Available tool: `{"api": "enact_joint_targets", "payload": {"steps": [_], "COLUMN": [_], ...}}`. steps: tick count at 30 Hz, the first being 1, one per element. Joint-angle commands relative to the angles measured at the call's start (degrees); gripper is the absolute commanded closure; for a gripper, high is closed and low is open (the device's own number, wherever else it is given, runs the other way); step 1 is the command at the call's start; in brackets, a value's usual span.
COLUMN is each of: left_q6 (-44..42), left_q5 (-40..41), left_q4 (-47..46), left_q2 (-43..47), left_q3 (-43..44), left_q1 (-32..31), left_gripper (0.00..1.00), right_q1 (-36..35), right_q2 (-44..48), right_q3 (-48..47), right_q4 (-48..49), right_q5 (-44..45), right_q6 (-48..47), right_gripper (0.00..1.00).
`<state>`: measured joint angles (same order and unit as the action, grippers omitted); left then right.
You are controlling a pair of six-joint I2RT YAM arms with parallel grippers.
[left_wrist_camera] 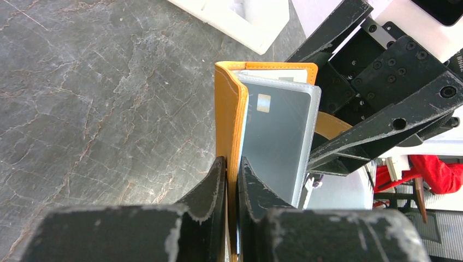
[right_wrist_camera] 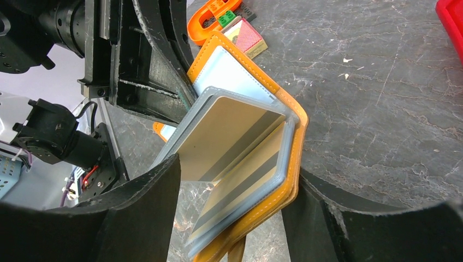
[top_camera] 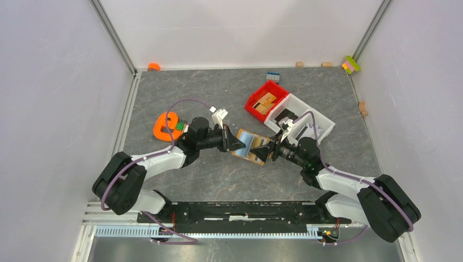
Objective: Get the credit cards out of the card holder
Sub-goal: Remove the credit card from the card holder.
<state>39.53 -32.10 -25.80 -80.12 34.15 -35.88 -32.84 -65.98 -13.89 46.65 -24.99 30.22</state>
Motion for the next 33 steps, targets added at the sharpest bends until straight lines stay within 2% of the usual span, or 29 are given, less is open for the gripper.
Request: {"api": "enact_joint_targets", "payload": {"steps": [1, 9, 24, 27, 33], "left_q6": [-1.90, -2.09, -3.36, -3.40, -3.14], "left_q5": [-1.81, -2.24, -5.08, -5.08, -4.95], "left_q4": [-2.19, -2.19, -3.28, -3.29, -3.64], "left_q2": [-0.51, -0.82, -0.90, -0.85, -0.75], "left_q3": [2.74, 3.04, 4.08, 4.04, 3.87], "left_q1": [-0.77, -1.32, -3.77, -3.85, -3.85], "left_gripper": [0.98, 0.98, 0.91, 0.85, 0.81], "right_q1": [0.07, 0.10, 0.06, 0.06, 0.06], "right_q2": [-0.21, -0.04, -1.54, -1.45, -1.00], "right_q3": [-0.21, -0.28, -1.73, -2.19, -2.51], "right_q4": [2.21, 1.38, -2.72, -4.40, -6.58], "right_q5": [0.14, 0.76, 2.97, 3.94, 5.95], "right_q6": [0.24, 0.21, -0.38, -0.72, -1.14], "right_gripper": [0.32, 0.28, 0.39, 0.50, 0.85]}}
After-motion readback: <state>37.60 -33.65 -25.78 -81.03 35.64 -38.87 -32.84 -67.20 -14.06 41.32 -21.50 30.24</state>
